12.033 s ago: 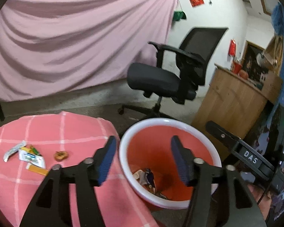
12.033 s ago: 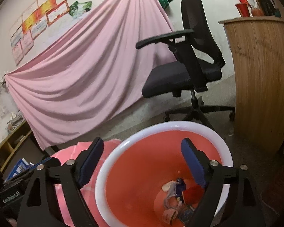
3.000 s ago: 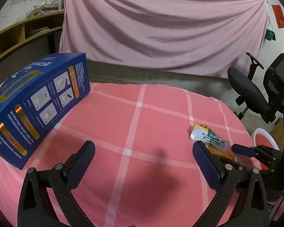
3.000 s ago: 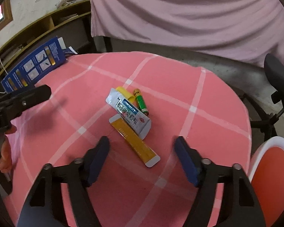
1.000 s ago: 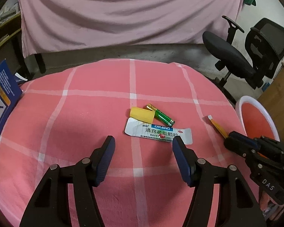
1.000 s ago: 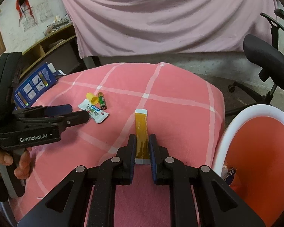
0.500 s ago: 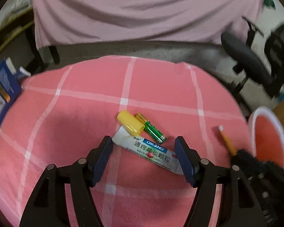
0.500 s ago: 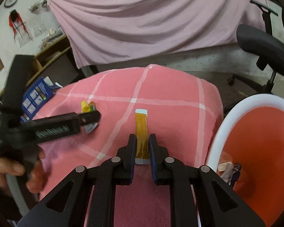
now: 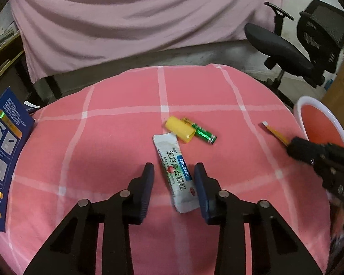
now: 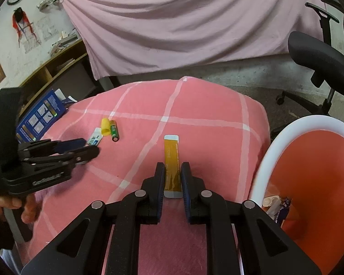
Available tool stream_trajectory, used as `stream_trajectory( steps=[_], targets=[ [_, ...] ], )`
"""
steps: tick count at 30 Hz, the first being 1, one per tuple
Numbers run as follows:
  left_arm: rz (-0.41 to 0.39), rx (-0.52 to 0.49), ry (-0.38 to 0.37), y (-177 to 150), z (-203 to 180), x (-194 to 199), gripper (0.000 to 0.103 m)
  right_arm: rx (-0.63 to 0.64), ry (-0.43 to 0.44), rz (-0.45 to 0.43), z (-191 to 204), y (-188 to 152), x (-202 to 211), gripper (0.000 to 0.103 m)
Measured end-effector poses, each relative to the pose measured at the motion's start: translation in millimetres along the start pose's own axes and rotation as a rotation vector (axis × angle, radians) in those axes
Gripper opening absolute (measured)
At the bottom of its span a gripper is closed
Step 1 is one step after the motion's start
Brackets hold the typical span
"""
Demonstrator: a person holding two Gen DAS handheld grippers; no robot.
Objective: Collect trash
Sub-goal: 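Grasp the white packet with the left tool while the right tool holds the yellow strip, then lift the white packet and yellow strip and carry both over the bucket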
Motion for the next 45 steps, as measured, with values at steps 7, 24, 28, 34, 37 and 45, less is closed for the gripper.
stream_trajectory(
  steps=[7,24,28,34,37,45],
  targets=[
    [-0.014,0.004,0.003,-7.1,-3.3,5.4,0.026,0.038,-0.038,0.011,5.3,3.2,-6.8,0.028],
    [-0.044,0.044,-0.068,-10.8,1.5,23.7,0.016,0.088,-0.062,0.016,16.1,-1.0,-5.5,0.012],
    [-0.121,0.041,-0.073,-15.7,-6.5,40.8,0.016,0.091,-0.061,-0.053,21.7,-5.0,10.1,0.012],
    [-0.338,0.054,-0.095,-18.1,-27.1,81.4,0.016,0.101,-0.065,-0.282,26.4,-6.6,55.7,0.012],
    [-0.448,0.057,-0.132,-16.5,-38.9,99.0,0.016,0.123,-0.071,-0.435,25.5,-6.4,85.2,0.012],
    [-0.711,-0.011,-0.203,-11.7,-77.7,143.0,0.017,0.135,-0.137,-0.747,18.7,-13.8,149.5,0.012]
  ],
)
Point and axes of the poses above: each gripper's, at about its wrist camera, not at the fingertips, and x roughly against the way its jaws point, z to its left, y to its top, the point moved 2 cm from there along -x, roughly the way its jaws point, and after that the axes turned 4 degrees about y, right-handed, at the moved point
